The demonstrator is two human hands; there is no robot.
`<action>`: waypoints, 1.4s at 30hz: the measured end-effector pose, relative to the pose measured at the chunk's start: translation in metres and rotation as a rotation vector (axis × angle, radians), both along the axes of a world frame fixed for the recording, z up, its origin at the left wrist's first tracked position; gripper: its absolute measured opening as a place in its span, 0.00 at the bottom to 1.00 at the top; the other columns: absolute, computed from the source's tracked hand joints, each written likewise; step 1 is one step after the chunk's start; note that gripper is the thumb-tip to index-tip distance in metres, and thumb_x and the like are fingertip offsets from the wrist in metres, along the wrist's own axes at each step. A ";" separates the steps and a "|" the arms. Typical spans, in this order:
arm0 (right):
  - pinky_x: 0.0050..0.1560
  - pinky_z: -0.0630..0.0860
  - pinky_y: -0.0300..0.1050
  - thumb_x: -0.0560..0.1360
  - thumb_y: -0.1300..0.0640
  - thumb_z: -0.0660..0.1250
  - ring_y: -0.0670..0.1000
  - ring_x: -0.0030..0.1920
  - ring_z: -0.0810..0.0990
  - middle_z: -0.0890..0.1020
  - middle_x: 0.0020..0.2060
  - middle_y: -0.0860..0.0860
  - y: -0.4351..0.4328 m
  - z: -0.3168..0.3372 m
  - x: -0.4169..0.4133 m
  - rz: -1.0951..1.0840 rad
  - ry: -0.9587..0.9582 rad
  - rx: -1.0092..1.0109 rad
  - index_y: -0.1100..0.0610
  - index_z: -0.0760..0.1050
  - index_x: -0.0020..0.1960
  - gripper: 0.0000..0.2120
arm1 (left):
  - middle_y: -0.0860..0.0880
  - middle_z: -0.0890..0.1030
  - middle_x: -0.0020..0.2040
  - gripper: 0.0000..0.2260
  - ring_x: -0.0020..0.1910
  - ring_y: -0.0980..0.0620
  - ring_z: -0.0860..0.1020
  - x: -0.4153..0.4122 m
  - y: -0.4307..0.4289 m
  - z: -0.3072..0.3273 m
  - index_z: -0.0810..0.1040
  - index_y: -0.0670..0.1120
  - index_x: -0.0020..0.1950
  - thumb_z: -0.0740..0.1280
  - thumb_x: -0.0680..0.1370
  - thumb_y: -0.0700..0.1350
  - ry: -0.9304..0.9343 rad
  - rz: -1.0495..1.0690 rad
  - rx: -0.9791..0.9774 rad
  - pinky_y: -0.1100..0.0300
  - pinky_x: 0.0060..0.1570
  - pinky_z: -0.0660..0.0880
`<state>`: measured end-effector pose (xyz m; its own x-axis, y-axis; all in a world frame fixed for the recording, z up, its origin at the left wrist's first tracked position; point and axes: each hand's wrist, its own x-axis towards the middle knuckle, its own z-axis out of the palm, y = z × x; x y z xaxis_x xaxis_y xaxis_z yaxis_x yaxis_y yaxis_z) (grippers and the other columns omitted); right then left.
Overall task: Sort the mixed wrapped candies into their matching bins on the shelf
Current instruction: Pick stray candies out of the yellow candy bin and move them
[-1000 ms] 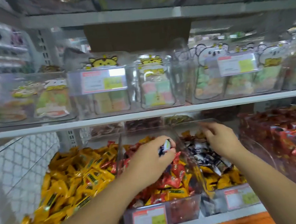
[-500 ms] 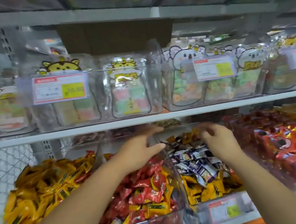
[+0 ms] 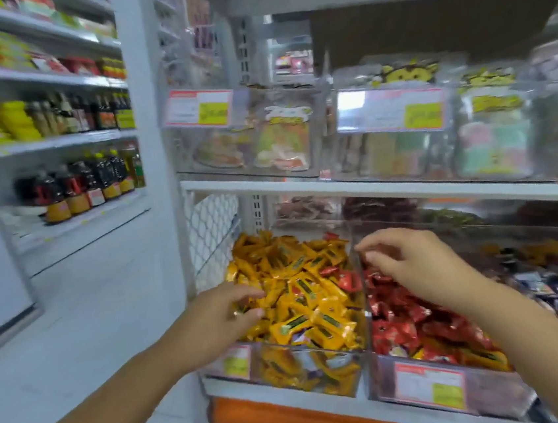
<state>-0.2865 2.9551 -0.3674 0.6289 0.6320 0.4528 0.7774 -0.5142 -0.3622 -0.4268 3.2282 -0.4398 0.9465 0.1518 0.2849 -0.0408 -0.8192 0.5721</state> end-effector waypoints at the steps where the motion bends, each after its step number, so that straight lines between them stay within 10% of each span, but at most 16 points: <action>1: 0.48 0.66 0.26 0.75 0.58 0.70 0.38 0.47 0.77 0.80 0.45 0.37 0.014 -0.001 -0.004 0.059 0.012 -0.036 0.49 0.83 0.52 0.08 | 0.63 0.77 0.56 0.13 0.55 0.67 0.75 -0.004 0.005 -0.004 0.77 0.61 0.60 0.69 0.76 0.54 0.008 -0.003 -0.006 0.62 0.58 0.73; 13: 0.39 0.69 0.34 0.74 0.61 0.68 0.43 0.44 0.74 0.76 0.62 0.44 0.112 -0.039 -0.020 0.220 0.313 -0.891 0.43 0.71 0.69 0.26 | 0.61 0.76 0.48 0.12 0.48 0.62 0.77 -0.014 0.015 -0.021 0.79 0.59 0.59 0.69 0.76 0.54 -0.028 -0.064 -0.022 0.65 0.50 0.75; 26: 0.45 0.73 0.37 0.75 0.55 0.70 0.43 0.45 0.78 0.81 0.42 0.42 0.092 -0.019 -0.012 0.209 0.292 -0.513 0.46 0.79 0.43 0.04 | 0.59 0.78 0.44 0.08 0.46 0.62 0.75 -0.008 0.003 -0.005 0.82 0.57 0.54 0.71 0.75 0.49 0.012 -0.088 -0.053 0.70 0.44 0.73; 34: 0.40 0.69 0.45 0.74 0.59 0.69 0.52 0.41 0.74 0.79 0.44 0.50 0.089 -0.020 -0.030 0.339 0.364 -0.799 0.41 0.80 0.55 0.15 | 0.59 0.82 0.43 0.11 0.40 0.66 0.77 0.009 -0.012 0.001 0.82 0.54 0.56 0.72 0.74 0.50 0.174 -0.154 -0.070 0.72 0.40 0.71; 42: 0.40 0.73 0.36 0.73 0.57 0.73 0.41 0.38 0.77 0.78 0.41 0.42 0.067 -0.006 -0.015 0.129 0.261 -0.464 0.49 0.79 0.53 0.10 | 0.61 0.83 0.37 0.05 0.42 0.54 0.82 0.035 -0.024 0.008 0.86 0.55 0.47 0.73 0.74 0.46 0.428 -0.270 -0.123 0.64 0.44 0.78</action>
